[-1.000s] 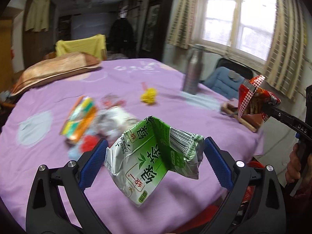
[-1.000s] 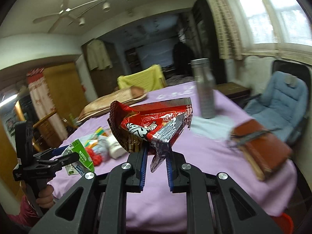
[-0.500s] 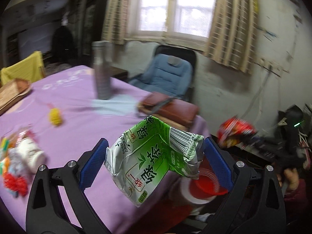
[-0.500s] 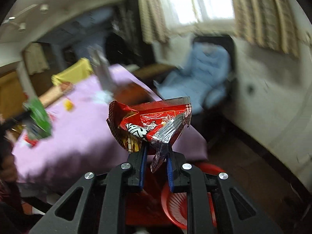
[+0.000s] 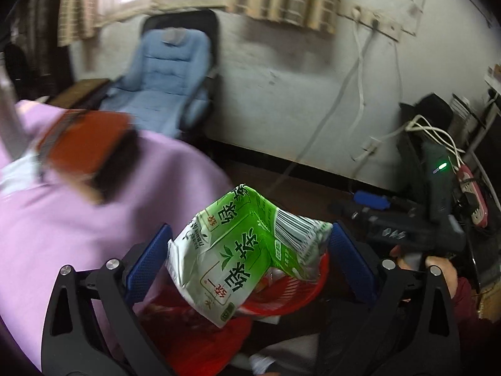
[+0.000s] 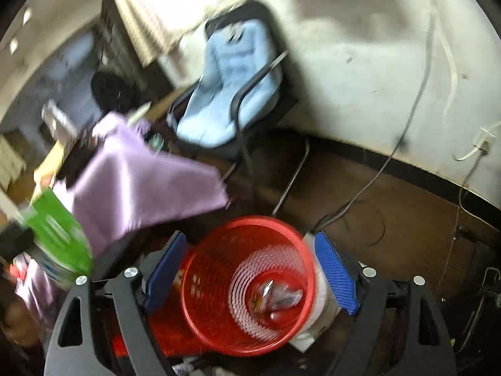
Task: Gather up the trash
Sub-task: 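Carry the carton and wrapper over the red wastebasket with both tools, then open both tools to drop the carton and wrapper into the wastebasket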
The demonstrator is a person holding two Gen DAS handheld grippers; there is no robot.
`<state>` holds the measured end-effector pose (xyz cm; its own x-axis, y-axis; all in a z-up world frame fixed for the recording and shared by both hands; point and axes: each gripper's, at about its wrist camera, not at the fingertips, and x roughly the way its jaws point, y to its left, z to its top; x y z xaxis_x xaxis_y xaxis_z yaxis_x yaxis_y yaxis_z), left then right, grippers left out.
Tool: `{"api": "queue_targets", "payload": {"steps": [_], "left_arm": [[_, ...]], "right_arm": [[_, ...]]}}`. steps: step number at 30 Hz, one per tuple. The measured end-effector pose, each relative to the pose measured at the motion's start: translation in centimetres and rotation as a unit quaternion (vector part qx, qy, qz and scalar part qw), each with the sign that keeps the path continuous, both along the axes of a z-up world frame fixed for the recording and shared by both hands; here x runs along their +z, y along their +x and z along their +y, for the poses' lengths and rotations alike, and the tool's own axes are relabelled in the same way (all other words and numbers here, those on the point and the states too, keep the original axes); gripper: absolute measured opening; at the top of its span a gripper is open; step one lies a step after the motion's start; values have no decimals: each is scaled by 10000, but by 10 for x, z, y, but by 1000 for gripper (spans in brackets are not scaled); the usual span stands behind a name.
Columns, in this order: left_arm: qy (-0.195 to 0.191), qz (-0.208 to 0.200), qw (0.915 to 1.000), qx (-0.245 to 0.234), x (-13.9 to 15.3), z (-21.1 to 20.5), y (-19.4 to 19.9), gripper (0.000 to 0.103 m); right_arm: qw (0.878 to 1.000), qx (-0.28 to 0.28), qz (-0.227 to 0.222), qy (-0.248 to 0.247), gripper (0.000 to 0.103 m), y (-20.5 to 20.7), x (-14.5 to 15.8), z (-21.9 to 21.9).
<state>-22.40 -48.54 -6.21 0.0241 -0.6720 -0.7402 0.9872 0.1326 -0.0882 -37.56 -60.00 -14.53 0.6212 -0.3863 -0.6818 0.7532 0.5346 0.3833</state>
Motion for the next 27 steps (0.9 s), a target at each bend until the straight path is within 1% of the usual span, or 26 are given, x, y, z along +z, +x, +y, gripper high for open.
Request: {"api": "queue_targets", "payload": {"steps": [3,5,10,11,13,14,15,17,18,20,21,22,24,27], "left_arm": [[263,-72,9996,-70,-15,-25,-12,96],[363,-80,9993,-84,-20,-32,-17,96],[330,-194,9991,-170,-20,-37,-26,96],[331,-289,9988,-225,-22,-39,-28,96],[354,-808,9955,-350,-32,-40,-35,96],[376,-1052,9930,-373,-38,-38,-38,96],[423,-1088,9921,-454,-44,-36,-39,96],[552,-878,9920,-723,-55,-35,-39,96],[585,-833,9915,-814,-59,-35,-40,96],[614,-889,9892,-992,-67,-37,-45,96],[611,-919,9880,-1081,-70,-38,-48,96],[617,-904,9871,-1170,-72,-38,-50,96],[641,-821,9859,-1311,-75,-38,-54,96],[647,-696,9849,-1448,-80,-38,-56,96]], "right_arm": [[9996,-209,-185,-64,83,-19,2,-8],[9993,-272,-258,-86,83,-32,1,-12],[9987,-226,-444,-38,83,-42,-2,-12],[9988,-128,-480,4,83,-41,-3,-12],[9984,28,-559,59,83,-44,0,-9],[9975,125,-683,107,83,-45,2,-9],[9961,254,-824,202,83,-44,4,-10],[9903,696,-1092,508,84,-40,8,-15],[9870,938,-1145,633,85,-35,9,-16],[9815,1360,-1107,765,86,-25,11,-15],[9756,1726,-1042,872,86,-15,12,-14],[9722,1906,-986,938,86,-9,11,-13],[9688,2076,-843,1063,86,2,8,-15],[9577,2369,-730,1460,86,20,-6,-21]]}}
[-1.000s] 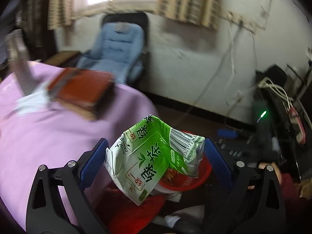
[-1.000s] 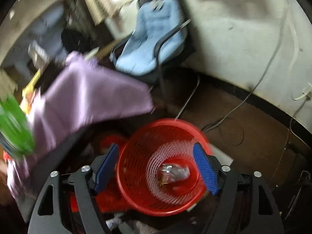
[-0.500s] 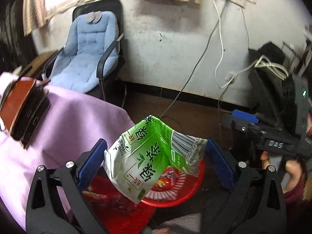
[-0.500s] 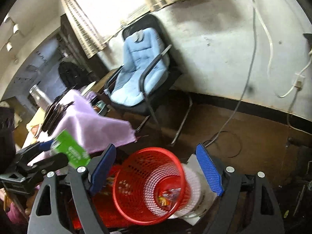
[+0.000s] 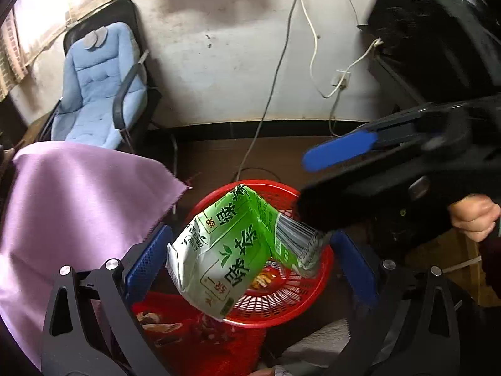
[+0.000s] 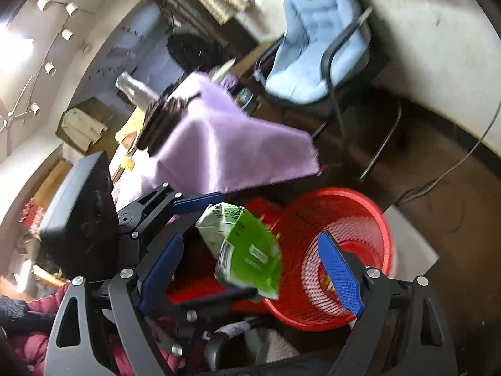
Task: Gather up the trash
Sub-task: 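Open both tools to drop the carton and wrapper into the wastebasket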
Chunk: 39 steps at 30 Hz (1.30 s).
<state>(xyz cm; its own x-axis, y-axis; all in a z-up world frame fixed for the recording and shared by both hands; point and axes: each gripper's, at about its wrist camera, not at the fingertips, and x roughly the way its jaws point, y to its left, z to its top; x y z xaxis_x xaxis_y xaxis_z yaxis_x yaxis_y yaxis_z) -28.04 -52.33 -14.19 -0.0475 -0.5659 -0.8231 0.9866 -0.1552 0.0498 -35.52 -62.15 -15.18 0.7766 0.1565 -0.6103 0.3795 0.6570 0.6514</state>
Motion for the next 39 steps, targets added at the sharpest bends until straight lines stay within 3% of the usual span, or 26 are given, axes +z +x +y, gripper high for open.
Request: {"api": "queue_targets", "payload": {"steps": [2,3,6,9,13,16,20,22,25,30,34,39], "left_arm": [[-23,75,9999,-77,0,1,-1,96],[-76,50,9999,-89,2,2,-2,96],[-145,-48,9999,-69,7,4,-3,96],[-131,-43,9999,47,8,4,2,96],[-164,-17,9993,341,15,11,12,96],[-337,-57,9972,658,30,24,21,96],[-655,-133,9915,1114,53,40,33,96],[-817,-209,9871,1361,66,50,40,96],[-1084,-401,9781,1730,86,68,50,96],[-1475,-625,9589,2344,117,112,72,96],[-1707,-976,9357,2929,135,158,94,96],[-1805,-1215,8972,3844,148,238,141,96]], "right_arm": [[9993,-44,361,-107,85,10,-12,-4],[9974,-271,629,-206,79,10,-18,-9],[9907,-817,1047,-303,76,3,-33,-22],[9928,-916,771,-55,76,-8,-32,-25],[9921,-1110,498,-309,76,-18,-14,-19],[9841,-1452,445,-924,78,-24,10,-10],[9603,-1890,308,-2027,95,-28,50,21],[9493,-2043,124,-2385,97,-28,68,34],[9392,-2123,-212,-2691,97,-27,92,50],[9412,-1830,-736,-2741,97,-9,124,74],[9432,-1422,-976,-2839,97,23,143,100],[9453,-618,-1220,-2961,97,77,164,147]]}}
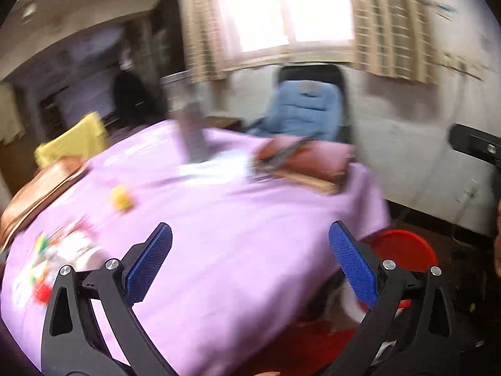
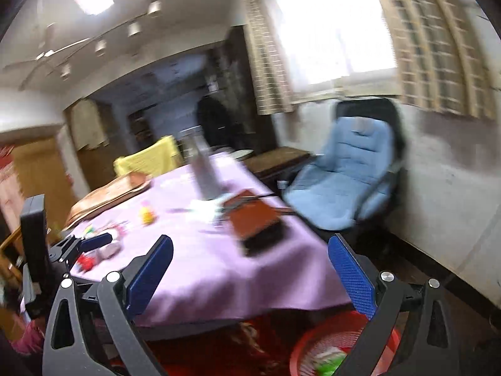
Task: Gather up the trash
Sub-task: 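Open both tools to drop the carton and wrapper into the wastebasket, then grasp the red plastic string with the left tool while the right tool grasps the paper cup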
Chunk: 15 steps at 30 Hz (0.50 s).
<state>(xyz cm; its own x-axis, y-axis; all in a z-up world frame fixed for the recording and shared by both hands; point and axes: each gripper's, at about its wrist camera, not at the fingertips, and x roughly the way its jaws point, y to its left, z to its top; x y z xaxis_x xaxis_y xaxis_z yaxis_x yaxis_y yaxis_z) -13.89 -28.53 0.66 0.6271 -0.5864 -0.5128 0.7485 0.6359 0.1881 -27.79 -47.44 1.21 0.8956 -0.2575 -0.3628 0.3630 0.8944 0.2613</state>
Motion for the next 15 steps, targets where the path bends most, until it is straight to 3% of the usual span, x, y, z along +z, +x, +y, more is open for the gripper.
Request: {"api": "queue_targets", "payload": {"steps": [3,6,12,15], "left_arm": [[-108,204,9975,664,3,51,32,96],[-217,465,9887,1409,2,110,69,96],[-201,673,9545,2899,-7,221,138,96],[-239,808,9440,3189,-10,253,157,96]], "right_arm": [[9987,476,99,-157,97,33,9,33],[9946,958,237,-325,97,68,12,69],[9830,1580,582,-726,97,125,9,128],[9787,1791,710,-707,97,150,5,146]]}}
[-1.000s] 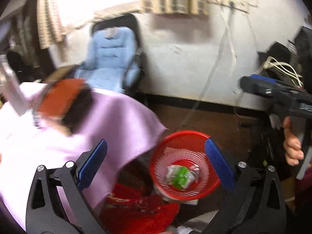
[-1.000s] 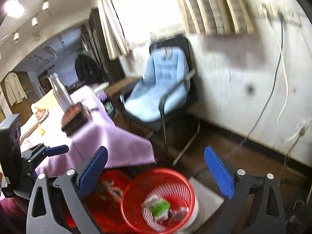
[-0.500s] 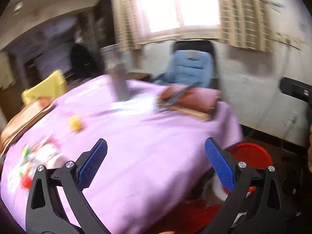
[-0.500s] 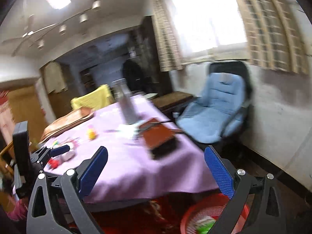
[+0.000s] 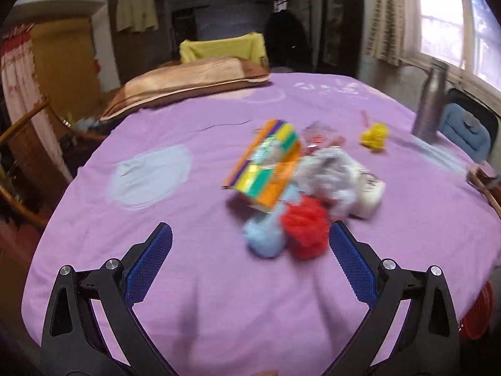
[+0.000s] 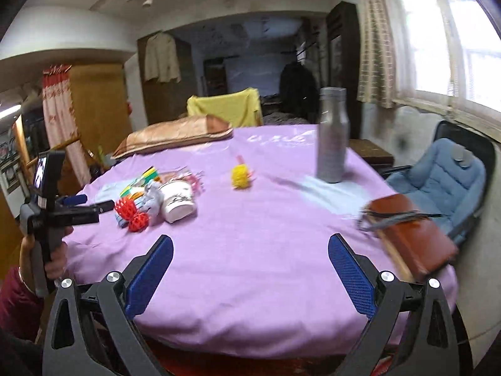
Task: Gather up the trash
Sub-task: 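Grasp the red plastic string with the left tool while the right tool grasps the paper cup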
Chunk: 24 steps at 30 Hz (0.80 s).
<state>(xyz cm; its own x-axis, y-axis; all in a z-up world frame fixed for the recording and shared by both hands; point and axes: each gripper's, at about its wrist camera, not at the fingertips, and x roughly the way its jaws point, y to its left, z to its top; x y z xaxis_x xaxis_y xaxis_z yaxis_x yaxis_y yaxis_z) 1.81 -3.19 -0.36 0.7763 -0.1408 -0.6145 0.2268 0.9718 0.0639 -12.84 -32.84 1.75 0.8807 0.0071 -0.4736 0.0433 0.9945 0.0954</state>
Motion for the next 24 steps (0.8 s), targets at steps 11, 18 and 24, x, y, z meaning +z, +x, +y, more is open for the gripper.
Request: {"api": "queue_targets", "payload": {"steps": [11,18,24], "left_arm": [[381,265,9965,-699,-19,-36,23,96],[1119,107,9936,-82,-23,-6,30,97],[834,26,9941,688,-5,60,24,96]], "right_arm": [[9983,189,419,351,97,51,-19,6],[9976,260,469,445,97,61,-25,8],[9945,465,541,771,97,76,-29,8]]}}
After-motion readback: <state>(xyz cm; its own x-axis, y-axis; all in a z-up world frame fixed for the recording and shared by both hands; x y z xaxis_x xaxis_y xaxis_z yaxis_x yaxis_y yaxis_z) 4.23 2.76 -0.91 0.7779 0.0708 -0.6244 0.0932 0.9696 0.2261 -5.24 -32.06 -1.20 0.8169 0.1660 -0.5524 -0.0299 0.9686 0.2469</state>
